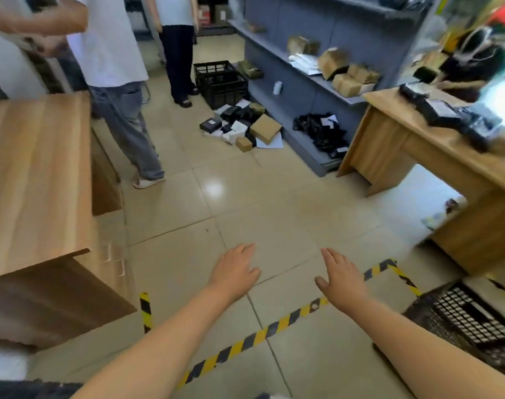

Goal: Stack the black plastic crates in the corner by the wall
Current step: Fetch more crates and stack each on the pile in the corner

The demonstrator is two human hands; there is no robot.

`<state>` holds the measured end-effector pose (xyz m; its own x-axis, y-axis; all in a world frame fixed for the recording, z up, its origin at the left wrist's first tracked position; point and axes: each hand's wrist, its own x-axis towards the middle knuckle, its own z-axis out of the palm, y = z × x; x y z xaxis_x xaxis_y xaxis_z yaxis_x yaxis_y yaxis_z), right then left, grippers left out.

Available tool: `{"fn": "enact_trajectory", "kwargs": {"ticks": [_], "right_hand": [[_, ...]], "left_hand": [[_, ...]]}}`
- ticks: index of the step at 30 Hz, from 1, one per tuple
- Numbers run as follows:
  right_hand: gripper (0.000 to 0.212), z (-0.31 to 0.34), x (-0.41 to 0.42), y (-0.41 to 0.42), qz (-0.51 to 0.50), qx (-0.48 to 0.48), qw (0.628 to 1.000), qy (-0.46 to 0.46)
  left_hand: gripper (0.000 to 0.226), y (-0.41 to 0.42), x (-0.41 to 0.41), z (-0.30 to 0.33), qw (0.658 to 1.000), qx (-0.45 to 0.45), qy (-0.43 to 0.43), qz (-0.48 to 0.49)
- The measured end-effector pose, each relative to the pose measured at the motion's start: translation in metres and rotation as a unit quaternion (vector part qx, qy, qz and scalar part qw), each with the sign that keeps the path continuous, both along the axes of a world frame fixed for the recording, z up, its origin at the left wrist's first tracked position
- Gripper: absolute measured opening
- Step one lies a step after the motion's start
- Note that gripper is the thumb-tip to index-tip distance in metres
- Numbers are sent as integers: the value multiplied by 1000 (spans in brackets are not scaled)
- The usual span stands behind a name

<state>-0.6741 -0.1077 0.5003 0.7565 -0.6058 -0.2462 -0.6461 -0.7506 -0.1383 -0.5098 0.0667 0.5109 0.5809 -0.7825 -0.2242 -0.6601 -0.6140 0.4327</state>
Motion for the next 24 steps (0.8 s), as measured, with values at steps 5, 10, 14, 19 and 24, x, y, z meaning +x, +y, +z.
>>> {"fn": "enact_trajectory", "kwargs": {"ticks": [5,10,14,19,24], "right_hand": [[68,-2,-76,-71,-124,27,992,-6],[67,-3,-129,-120,-230,22,973,-2],[63,-14,-154,-147,-316,48,948,-5],[66,-30,-171,-179,-416,66,907,11],[65,-32,-165,-222,-516,94,851,-8]], "left_hand": [[56,-91,-35,-7,997,2,15,-76],[51,-163,-52,-6,988,-2,13,-151],[49,-215,-49,-15,980,8,17,-198],[49,-287,-34,-25,963,23,29,-267],[49,-362,-1,-29,948,43,33,-314]]}}
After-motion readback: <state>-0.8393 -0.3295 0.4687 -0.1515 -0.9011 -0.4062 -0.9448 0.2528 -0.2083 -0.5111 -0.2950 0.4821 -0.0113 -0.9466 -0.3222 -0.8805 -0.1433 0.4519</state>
